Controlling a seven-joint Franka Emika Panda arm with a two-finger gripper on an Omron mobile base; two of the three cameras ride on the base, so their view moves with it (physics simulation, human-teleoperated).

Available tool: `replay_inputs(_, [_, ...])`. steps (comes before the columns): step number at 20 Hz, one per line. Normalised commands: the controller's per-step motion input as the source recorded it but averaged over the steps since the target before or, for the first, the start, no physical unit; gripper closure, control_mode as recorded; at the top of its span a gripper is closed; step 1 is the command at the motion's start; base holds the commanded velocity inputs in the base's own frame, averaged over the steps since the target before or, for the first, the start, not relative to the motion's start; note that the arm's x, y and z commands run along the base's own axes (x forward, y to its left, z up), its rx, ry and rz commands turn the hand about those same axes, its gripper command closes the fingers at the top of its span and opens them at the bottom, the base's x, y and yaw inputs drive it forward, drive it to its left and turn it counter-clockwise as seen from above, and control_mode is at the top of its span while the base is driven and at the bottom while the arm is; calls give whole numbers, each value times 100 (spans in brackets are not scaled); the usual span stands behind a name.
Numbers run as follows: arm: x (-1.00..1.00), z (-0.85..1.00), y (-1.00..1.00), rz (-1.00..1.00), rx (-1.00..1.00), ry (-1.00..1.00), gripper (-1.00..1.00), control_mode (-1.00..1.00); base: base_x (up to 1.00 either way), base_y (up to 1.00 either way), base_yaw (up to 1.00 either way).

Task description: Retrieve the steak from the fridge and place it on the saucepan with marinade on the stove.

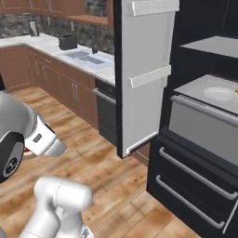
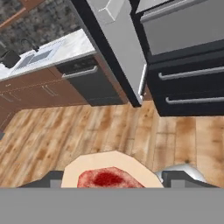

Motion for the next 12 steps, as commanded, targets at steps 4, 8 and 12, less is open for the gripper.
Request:
replay_inputs(4, [0, 0, 0, 0, 0, 0, 100, 100, 0, 0, 50])
replay_inputs(8, [0, 0, 0, 0, 0, 0, 100, 100, 0, 0, 48])
replay_inputs(12, [0, 0, 0, 0, 0, 0, 100, 100, 15, 0, 43])
